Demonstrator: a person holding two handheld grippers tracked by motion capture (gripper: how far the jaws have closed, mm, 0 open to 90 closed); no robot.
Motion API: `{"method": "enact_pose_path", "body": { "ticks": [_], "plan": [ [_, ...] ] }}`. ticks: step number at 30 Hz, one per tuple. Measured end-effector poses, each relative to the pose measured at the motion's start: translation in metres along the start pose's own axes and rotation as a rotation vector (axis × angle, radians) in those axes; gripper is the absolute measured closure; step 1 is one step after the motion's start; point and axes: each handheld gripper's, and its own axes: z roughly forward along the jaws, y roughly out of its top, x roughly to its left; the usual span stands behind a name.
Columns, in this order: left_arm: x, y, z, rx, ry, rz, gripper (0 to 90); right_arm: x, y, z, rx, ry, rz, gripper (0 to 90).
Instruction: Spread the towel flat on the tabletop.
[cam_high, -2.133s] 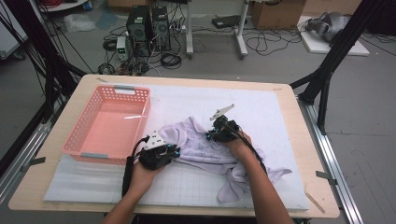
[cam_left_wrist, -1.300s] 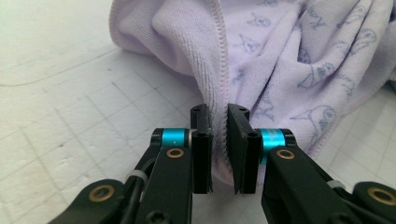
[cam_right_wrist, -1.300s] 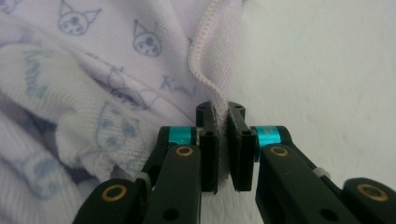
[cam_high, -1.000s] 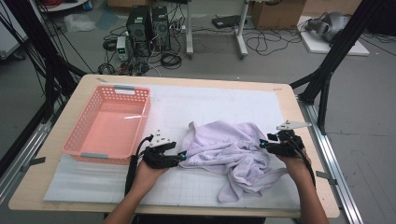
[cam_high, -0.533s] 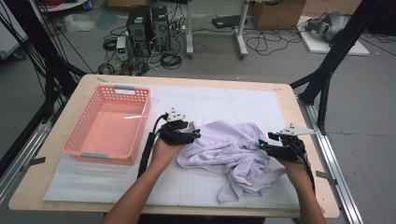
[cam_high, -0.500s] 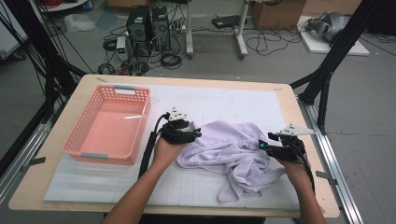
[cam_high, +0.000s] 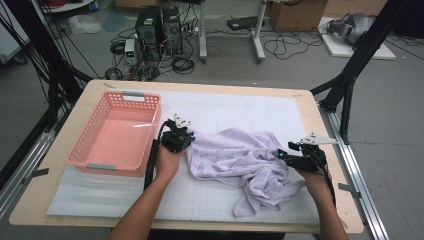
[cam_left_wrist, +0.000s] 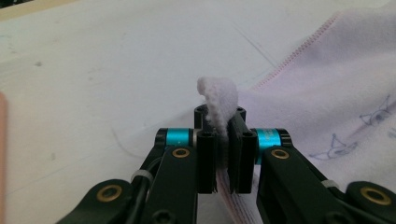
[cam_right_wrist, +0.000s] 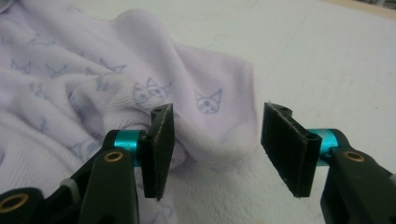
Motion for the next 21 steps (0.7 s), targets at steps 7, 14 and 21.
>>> {"method": "enact_pose_path", "body": {
  "ticks": [7, 14, 21],
  "plan": [
    [0.004, -0.008, -0.002, 0.0, 0.015, -0.005, 83.4, -0.008, 0.019, 0.019, 0.038, -0.024, -0.025, 42.1],
    [0.007, -0.016, -0.004, -0.024, -0.013, -0.023, 83.3, -0.022, 0.051, 0.057, 0.11, -0.038, -0.024, 42.3],
    [0.009, -0.019, -0.005, -0.032, -0.034, -0.031, 83.3, -0.021, 0.054, 0.103, 0.182, 0.017, 0.0, 45.5]
  ]
}}
